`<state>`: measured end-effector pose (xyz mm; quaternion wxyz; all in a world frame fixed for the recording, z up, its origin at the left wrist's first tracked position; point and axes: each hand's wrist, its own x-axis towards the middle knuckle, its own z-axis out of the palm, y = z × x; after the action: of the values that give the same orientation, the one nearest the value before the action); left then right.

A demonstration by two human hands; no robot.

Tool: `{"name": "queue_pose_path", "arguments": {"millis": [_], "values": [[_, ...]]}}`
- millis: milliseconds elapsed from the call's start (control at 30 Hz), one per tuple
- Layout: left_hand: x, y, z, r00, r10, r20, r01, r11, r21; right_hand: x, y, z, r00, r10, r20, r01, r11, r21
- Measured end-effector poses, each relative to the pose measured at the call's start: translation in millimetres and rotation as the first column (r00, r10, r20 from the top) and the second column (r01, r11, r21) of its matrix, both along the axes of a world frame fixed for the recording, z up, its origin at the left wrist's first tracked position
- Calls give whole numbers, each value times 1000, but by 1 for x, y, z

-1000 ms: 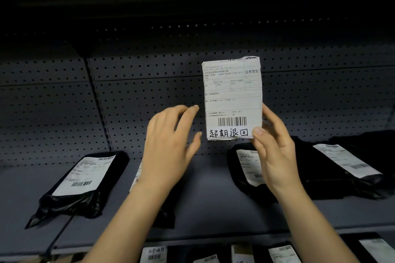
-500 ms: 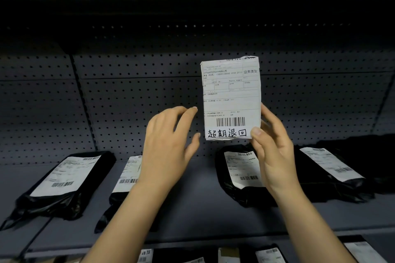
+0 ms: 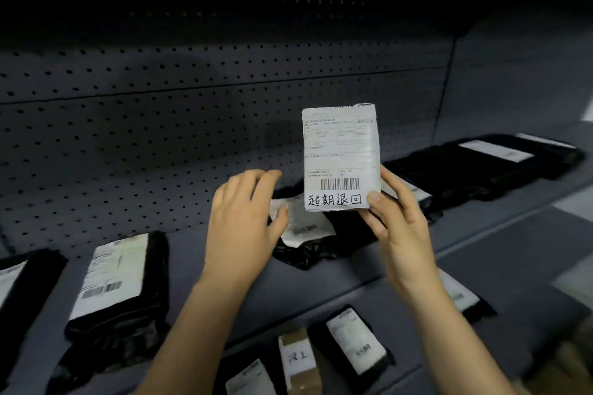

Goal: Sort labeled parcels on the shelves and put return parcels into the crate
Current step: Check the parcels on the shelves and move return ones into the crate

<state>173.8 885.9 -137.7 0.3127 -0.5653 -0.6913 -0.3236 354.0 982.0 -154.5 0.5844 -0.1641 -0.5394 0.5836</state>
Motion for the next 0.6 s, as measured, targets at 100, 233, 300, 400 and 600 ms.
{"name": "queue_pose_path", "arguments": {"millis": [100,233,300,400,600], "values": [[21,5,-13,985,-170,22,171,984,-42,32,-21,-12,985,-171,5,171,982,-82],[55,3,-39,923,-385,9,384,917,-110,76,-65,-39,920,-382,86,392,903,-176],[72,0,-58,884,-468,11,464,873,-149,95,-90,-56,873,-469,132,487,848,-209],[101,-10,-87,821,-571,32,563,798,-214,123,-132,-81,797,-571,197,603,750,-270],[170,-31,-138,681,-723,112,708,613,-351,180,-210,-125,644,-693,325,758,521,-392]]}}
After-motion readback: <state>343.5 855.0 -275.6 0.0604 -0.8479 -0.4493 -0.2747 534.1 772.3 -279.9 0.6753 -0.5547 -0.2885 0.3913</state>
